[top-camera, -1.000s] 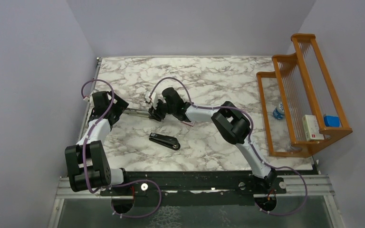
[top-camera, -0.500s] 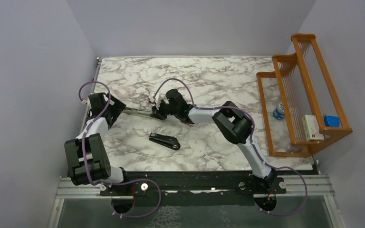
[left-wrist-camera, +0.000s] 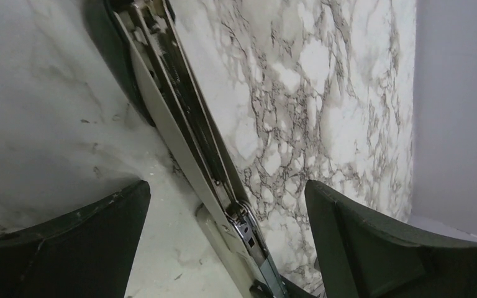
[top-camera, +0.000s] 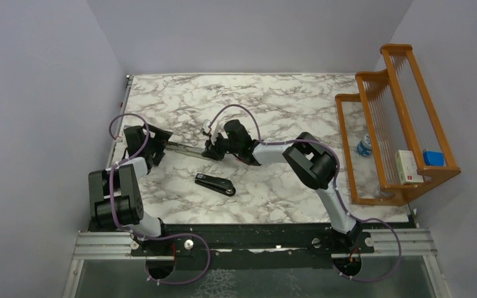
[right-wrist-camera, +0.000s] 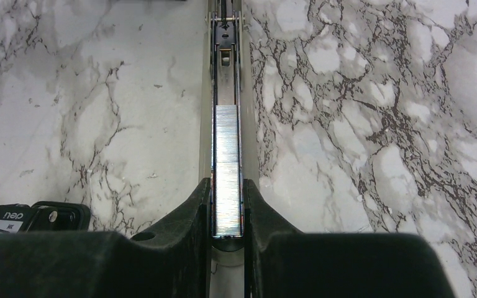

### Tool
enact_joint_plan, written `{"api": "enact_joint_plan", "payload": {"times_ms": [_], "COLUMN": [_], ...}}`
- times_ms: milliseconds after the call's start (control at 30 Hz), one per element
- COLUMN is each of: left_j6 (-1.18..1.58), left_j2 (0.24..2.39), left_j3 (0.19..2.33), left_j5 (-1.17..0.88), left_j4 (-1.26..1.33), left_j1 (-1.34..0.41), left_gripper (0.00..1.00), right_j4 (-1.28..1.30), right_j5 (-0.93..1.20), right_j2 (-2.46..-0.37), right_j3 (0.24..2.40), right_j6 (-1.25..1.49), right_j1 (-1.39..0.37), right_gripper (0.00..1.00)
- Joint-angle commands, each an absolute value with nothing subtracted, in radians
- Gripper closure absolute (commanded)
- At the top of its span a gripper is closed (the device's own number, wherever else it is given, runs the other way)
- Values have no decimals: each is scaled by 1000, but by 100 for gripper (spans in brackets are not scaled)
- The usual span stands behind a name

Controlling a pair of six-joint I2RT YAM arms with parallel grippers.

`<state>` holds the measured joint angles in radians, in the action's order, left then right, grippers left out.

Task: Load the staples into the stapler
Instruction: Close the stapler at the center of the board.

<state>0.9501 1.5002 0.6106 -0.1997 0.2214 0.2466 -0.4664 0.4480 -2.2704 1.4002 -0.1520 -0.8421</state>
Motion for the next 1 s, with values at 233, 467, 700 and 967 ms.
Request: {"api": "enact_joint_plan", "payload": {"times_ms": [233,467,700,967], "left_j6": [1122,1154,1156,1230], "left_j2": [1606,1681,1682,1800], "left_j3": [555,545,510,516], "left_j5": [-212,-197,-170,-253], "left_j4": [453,563,731,1070], "left_j1": [166,165,174,184], "left_gripper": [1,1,1,1], "right_j4": [-441,-415,-398,-371], "right_j5": [464,457,443,457], "right_j2": [-2230,-2242,-2248,-2260], "right_j3": [1379,1396,1383,1389], "right_j6": [-78,-90,-115,-134], "right_j1": [-840,-840,-839,-839], "right_gripper": [99,99,99,99]}}
